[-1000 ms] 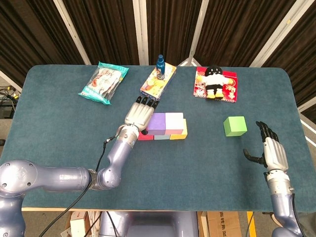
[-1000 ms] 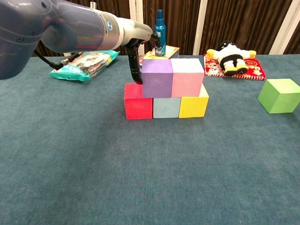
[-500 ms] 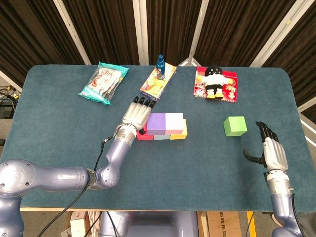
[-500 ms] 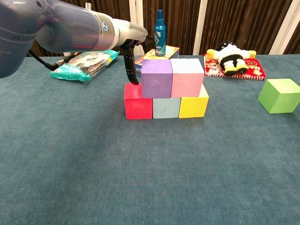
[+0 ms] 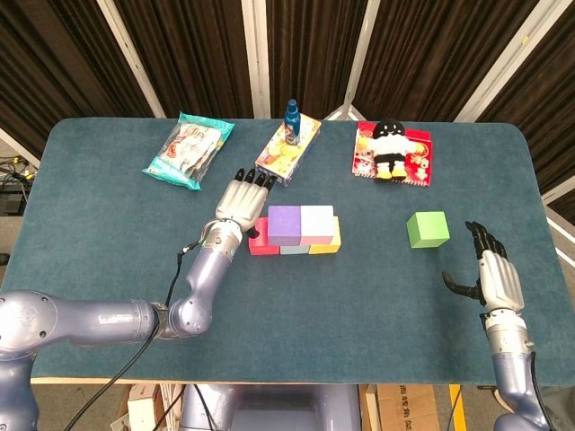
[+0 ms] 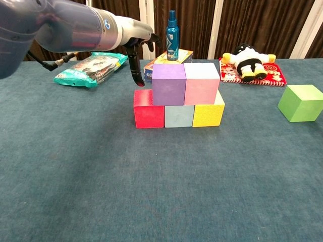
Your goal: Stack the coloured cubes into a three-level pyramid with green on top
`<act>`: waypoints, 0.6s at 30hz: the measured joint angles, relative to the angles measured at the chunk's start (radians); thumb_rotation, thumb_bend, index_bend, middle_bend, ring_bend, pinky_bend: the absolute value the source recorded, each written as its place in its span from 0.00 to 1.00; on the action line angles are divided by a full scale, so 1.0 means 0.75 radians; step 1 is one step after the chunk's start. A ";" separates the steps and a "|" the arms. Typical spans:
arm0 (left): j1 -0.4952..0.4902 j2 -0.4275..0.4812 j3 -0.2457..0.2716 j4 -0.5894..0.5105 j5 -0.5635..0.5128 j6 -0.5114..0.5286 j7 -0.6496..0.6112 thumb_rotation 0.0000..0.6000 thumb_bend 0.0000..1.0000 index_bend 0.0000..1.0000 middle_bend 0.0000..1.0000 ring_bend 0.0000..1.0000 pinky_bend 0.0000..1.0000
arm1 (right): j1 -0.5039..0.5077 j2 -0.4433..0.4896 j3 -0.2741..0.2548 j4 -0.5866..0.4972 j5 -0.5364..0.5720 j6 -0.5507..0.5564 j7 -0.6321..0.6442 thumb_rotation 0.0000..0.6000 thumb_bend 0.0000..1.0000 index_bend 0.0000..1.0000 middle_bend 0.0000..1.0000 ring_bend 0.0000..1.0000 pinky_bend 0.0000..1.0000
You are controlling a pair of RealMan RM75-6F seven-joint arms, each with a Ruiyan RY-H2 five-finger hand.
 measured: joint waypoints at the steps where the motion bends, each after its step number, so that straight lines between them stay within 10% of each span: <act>1: -0.001 -0.008 -0.002 0.009 0.002 -0.001 -0.002 1.00 0.20 0.00 0.07 0.00 0.05 | 0.000 0.000 0.000 0.000 0.000 -0.001 0.001 1.00 0.34 0.00 0.00 0.00 0.00; 18: 0.061 0.190 -0.029 -0.195 0.007 -0.003 -0.048 1.00 0.20 0.00 0.06 0.00 0.05 | -0.002 0.007 -0.005 -0.002 -0.010 -0.005 0.003 1.00 0.34 0.00 0.00 0.00 0.00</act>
